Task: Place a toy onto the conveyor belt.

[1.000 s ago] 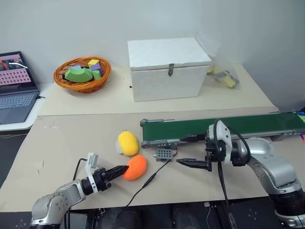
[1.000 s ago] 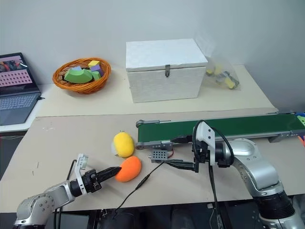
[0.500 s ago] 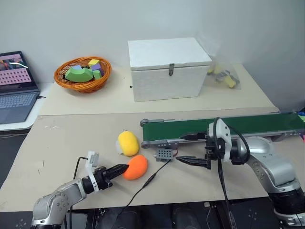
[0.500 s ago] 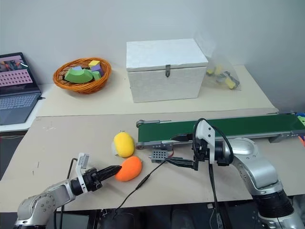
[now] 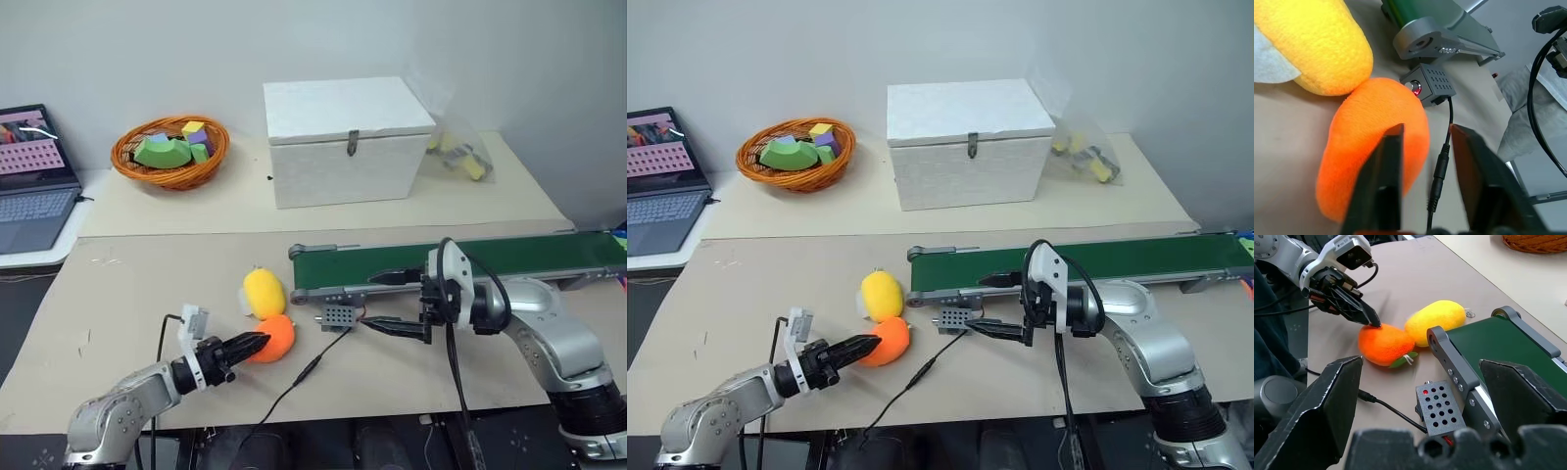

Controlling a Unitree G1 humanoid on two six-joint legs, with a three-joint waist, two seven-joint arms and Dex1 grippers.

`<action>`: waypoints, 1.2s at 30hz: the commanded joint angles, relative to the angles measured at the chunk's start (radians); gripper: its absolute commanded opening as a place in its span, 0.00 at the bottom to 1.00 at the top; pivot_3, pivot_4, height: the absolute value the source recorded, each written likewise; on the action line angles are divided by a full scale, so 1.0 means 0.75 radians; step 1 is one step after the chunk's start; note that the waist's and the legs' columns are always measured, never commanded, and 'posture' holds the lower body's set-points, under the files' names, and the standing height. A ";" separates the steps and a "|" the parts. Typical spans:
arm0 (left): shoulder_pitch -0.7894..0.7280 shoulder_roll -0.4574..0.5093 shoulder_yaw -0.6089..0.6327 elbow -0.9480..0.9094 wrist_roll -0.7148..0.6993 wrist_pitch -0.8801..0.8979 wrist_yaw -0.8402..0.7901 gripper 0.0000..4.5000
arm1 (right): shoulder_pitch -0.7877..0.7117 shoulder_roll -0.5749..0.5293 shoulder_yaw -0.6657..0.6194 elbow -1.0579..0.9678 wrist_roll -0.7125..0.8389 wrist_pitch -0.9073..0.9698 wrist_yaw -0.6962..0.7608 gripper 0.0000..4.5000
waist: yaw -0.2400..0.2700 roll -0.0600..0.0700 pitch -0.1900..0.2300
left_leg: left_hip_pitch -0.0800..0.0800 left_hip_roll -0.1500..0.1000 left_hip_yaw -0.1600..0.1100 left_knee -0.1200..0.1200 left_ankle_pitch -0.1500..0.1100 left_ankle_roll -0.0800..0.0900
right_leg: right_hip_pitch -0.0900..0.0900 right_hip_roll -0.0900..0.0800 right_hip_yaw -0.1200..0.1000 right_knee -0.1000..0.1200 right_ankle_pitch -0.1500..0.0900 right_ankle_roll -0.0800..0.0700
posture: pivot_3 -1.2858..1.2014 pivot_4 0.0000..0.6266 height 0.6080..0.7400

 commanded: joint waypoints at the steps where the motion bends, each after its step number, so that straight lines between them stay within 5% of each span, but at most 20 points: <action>1: -0.009 0.009 0.041 -0.007 -0.018 -0.035 -0.032 0.71 | -0.008 -0.004 -0.033 -0.024 0.003 -0.031 0.004 1.00 | 0.000 0.000 0.000 | 0.000 0.000 0.000 0.000 0.000 0.000 | 0.000 0.000 0.000 0.000 0.000 0.000 | 0.52 0.24 1.00; 5: -0.017 0.047 0.118 0.033 -0.051 -0.045 -0.099 0.99 | -0.005 -0.002 -0.033 -0.026 0.000 -0.029 -0.001 1.00 | -0.002 0.000 0.000 | 0.000 0.000 0.000 0.000 0.000 0.000 | 0.000 0.000 0.000 0.000 0.000 0.000 | 0.52 0.24 1.00; 13: -0.077 0.100 0.159 0.116 -0.025 -0.070 -0.161 0.99 | -0.007 0.003 -0.030 -0.024 -0.003 -0.030 -0.006 1.00 | 0.000 0.000 0.000 | -0.001 0.000 0.000 0.000 0.000 0.000 | -0.001 0.000 -0.001 0.000 0.000 0.000 | 0.52 0.24 1.00; 24: -0.151 0.075 -0.132 0.304 0.266 -0.218 -0.234 0.99 | 0.000 -0.012 -0.068 -0.054 0.019 -0.019 -0.016 1.00 | 0.001 0.000 0.000 | -0.003 0.000 0.000 0.000 0.000 0.000 | -0.002 0.000 -0.001 -0.001 0.000 0.000 | 0.52 0.24 1.00; 36: -0.184 0.047 -0.141 0.314 0.240 -0.157 -0.261 0.99 | 0.015 -0.012 -0.091 -0.068 0.016 -0.021 -0.037 1.00 | 0.012 0.000 0.000 | -0.004 0.000 0.000 0.000 0.000 0.001 | -0.003 -0.001 -0.001 -0.001 0.000 0.000 | 0.52 0.24 1.00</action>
